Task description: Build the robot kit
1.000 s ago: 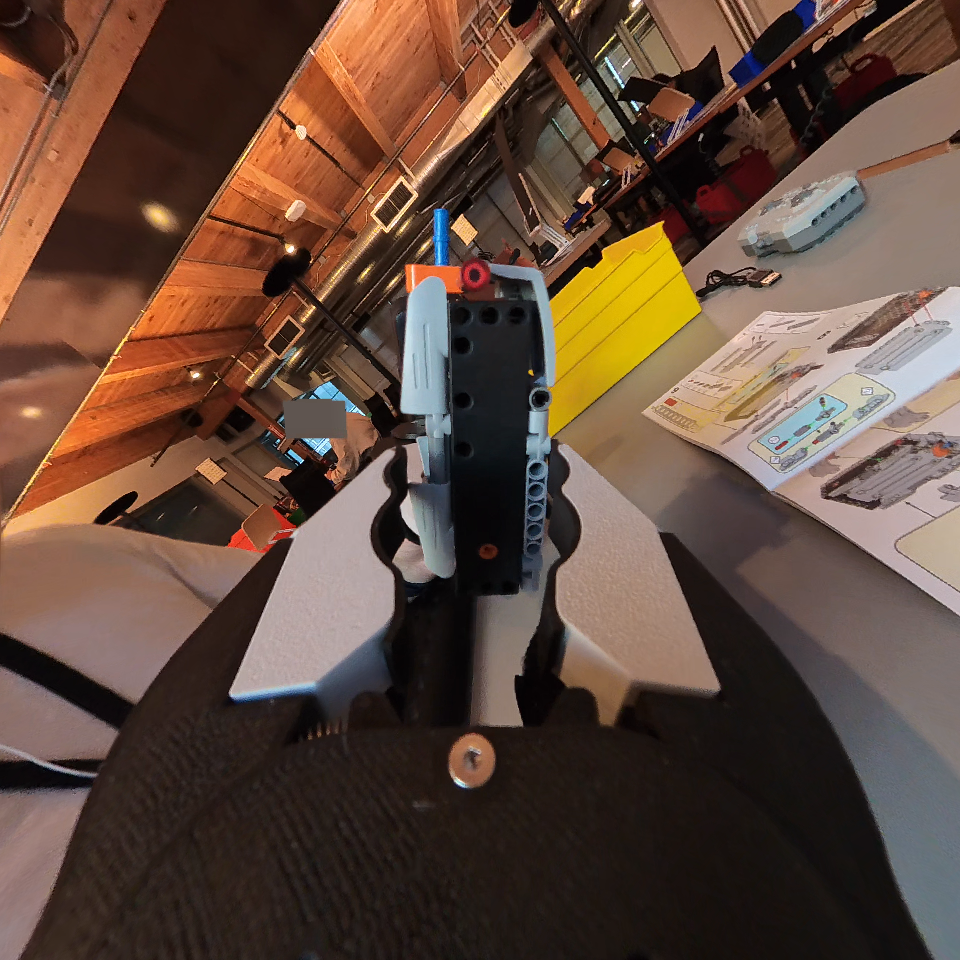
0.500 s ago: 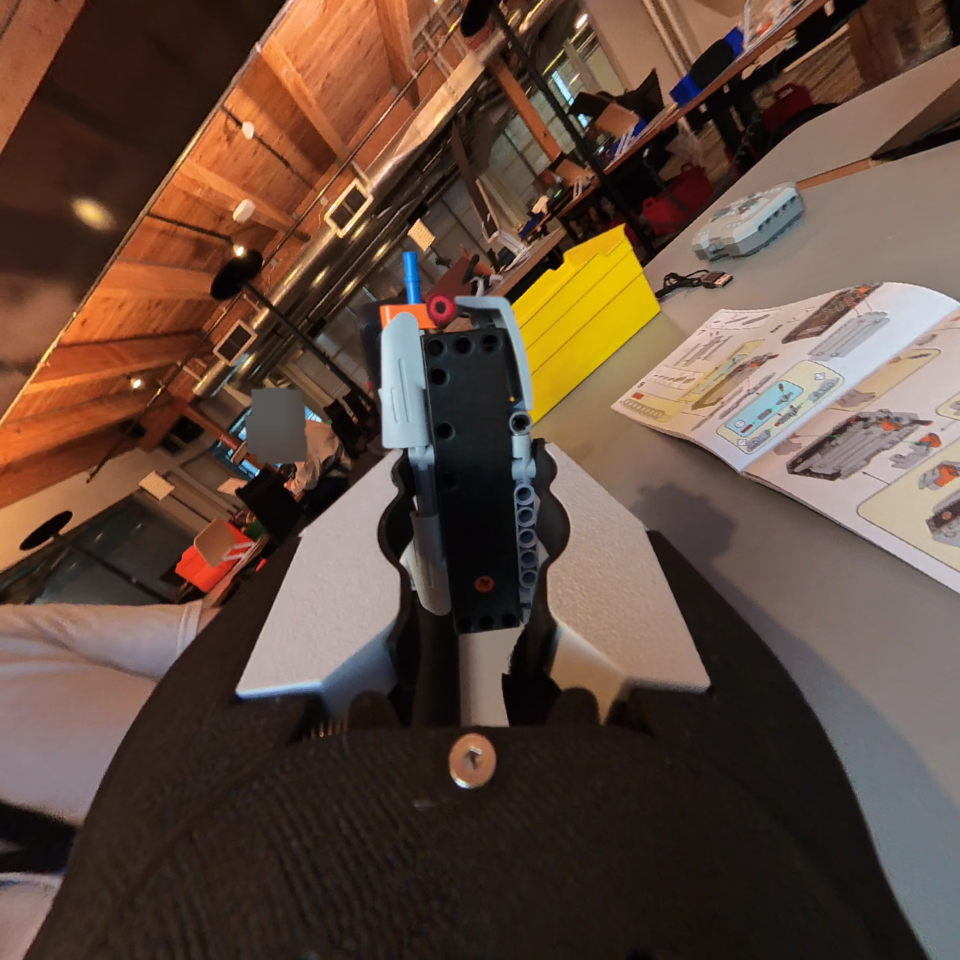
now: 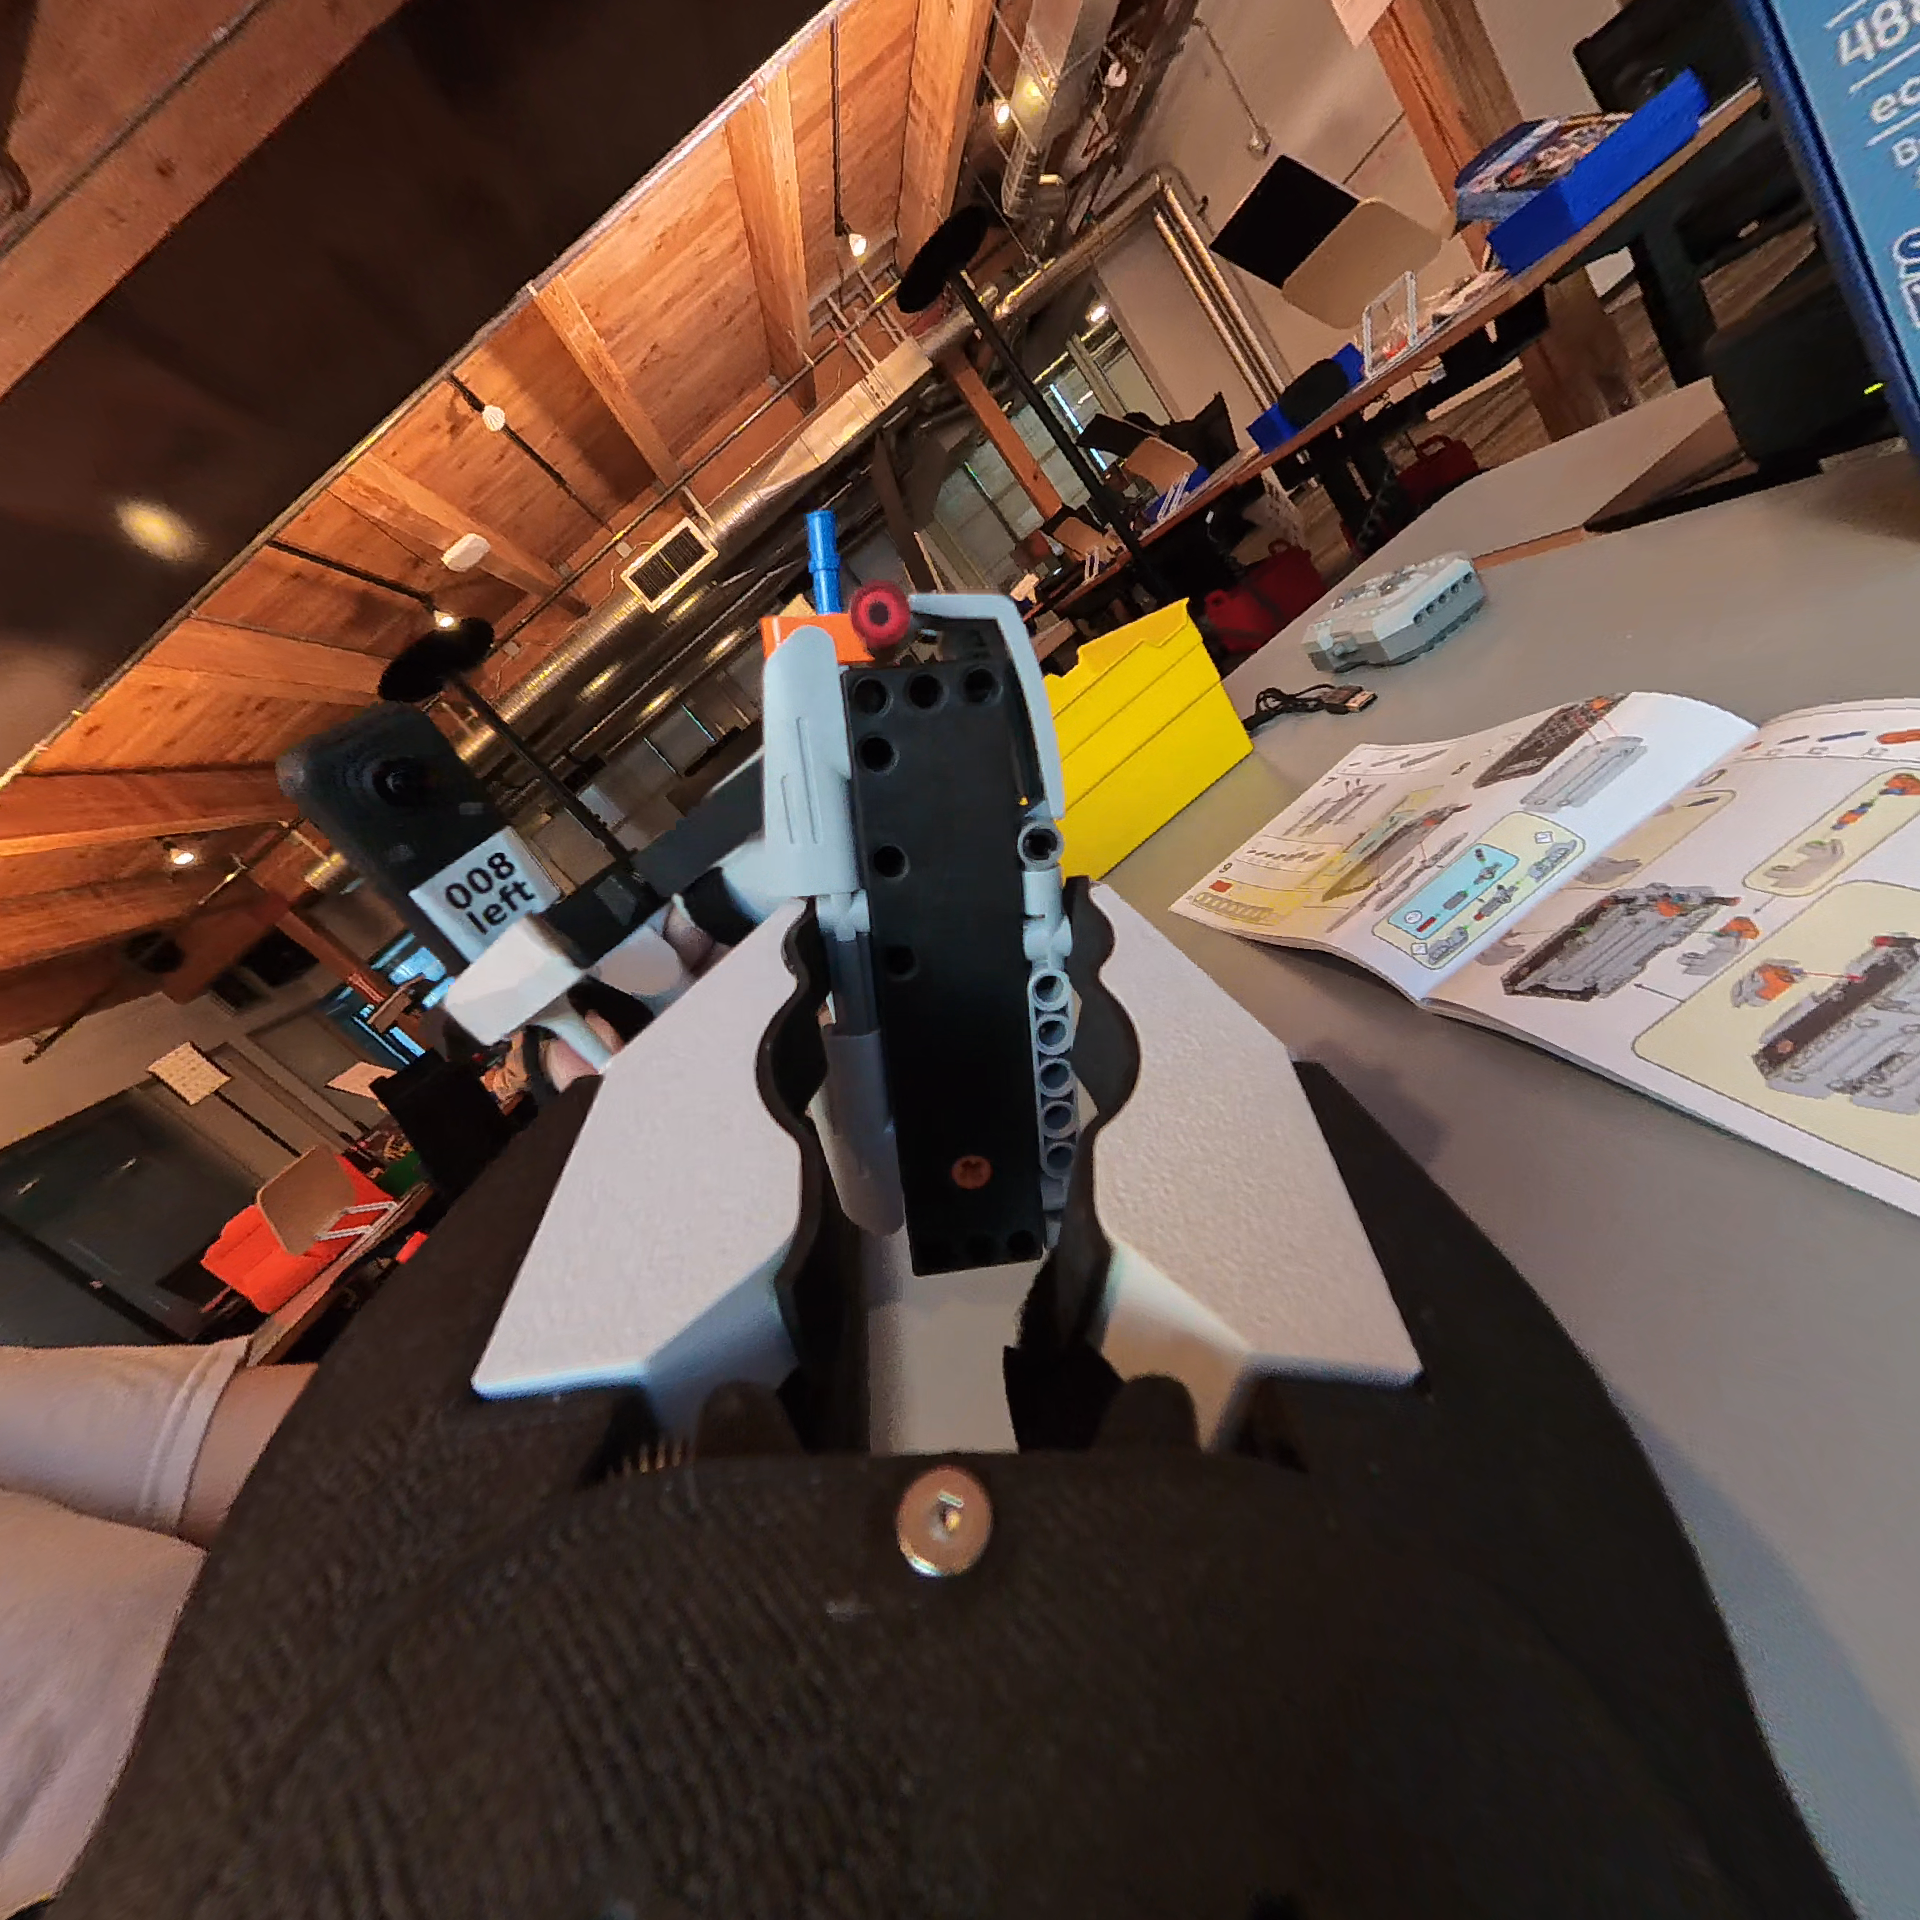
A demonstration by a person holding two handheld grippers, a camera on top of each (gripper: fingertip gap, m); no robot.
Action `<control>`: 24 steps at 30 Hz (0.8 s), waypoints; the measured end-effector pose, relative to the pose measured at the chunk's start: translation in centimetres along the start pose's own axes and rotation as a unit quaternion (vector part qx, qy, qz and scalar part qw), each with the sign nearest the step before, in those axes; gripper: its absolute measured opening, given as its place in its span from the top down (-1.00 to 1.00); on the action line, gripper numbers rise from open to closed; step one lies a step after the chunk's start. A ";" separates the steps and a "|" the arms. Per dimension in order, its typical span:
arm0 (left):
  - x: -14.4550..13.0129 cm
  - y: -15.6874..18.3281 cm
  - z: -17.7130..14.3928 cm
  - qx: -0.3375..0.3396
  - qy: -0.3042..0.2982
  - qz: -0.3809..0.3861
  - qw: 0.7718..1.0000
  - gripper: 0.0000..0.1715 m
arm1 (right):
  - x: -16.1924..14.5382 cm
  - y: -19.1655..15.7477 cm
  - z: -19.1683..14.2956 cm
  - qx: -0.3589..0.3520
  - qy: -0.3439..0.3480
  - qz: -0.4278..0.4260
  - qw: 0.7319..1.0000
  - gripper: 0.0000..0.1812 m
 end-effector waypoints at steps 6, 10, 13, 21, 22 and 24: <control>0.1 0.8 1.3 -0.021 -0.013 0.016 1.000 0.01 | 0.0 0.3 0.0 -0.005 -0.002 0.001 1.000 0.52; 0.0 0.2 1.5 0.042 -0.022 -0.006 0.999 0.12 | 0.2 0.3 -0.2 -0.033 -0.002 -0.029 0.999 0.52; 0.8 -0.1 1.6 0.091 0.015 -0.094 0.991 0.02 | 0.4 -0.5 -0.1 -0.070 0.022 -0.094 0.993 0.52; 1.9 2.5 4.8 0.129 -0.005 -0.108 0.986 0.09 | 0.7 -3.2 -0.8 -0.130 0.087 -0.261 0.953 0.52; 2.1 2.6 5.0 0.142 -0.004 -0.105 0.984 0.17 | 0.7 -3.5 -0.9 -0.135 0.095 -0.274 0.947 0.51; 2.4 2.6 5.0 0.152 0.001 -0.100 0.983 0.32 | 0.8 -3.9 -1.2 -0.137 0.107 -0.293 0.940 0.52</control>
Point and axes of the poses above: each gripper's, where its closed fingertips meet, z out along the fingers, x out of its top, y = z × x across the jaws, the point moved 10 cm from there along -z, back along the fingers, and after that the axes turned 10 degrees about z, right-handed, at the moved point
